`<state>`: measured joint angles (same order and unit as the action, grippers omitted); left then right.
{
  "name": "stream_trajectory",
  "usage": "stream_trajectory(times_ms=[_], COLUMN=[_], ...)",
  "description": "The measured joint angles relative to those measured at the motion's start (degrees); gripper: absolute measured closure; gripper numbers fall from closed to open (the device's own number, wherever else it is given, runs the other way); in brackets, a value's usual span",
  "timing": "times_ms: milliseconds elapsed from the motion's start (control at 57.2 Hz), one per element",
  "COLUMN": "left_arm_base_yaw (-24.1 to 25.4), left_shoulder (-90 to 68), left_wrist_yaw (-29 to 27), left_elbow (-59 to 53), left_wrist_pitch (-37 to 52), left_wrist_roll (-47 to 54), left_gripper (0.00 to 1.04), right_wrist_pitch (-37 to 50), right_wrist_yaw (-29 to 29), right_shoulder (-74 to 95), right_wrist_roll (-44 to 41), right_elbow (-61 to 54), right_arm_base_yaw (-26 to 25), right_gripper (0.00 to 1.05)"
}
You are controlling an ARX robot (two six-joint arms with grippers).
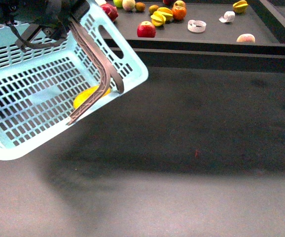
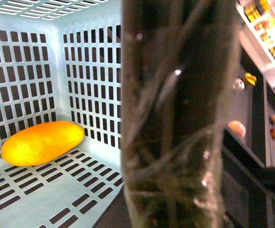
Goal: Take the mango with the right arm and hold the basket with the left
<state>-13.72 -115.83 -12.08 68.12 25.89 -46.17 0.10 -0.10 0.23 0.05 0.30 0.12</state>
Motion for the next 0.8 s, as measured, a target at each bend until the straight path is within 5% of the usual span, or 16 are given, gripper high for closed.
stream_trajectory(times_ms=[490, 804], left_arm_base_yaw=[6.8, 9.6], left_shoulder=[-5.7, -8.3], left_wrist_yaw=[-4.1, -3.3], left_elbow=[7.9, 8.0], left_wrist_pitch=[-6.3, -7.1], left_wrist_roll=[-28.7, -35.4], left_gripper=[0.97, 0.97], right_wrist_pitch=[0.0, 0.0], right_wrist_yaw=[0.0, 0.0], right_shoulder=[0.0, 0.0], right_wrist_roll=[0.0, 0.0], right_elbow=[0.0, 0.0], right_arm_base_yaw=[0.0, 0.0], right_gripper=[0.08, 0.08])
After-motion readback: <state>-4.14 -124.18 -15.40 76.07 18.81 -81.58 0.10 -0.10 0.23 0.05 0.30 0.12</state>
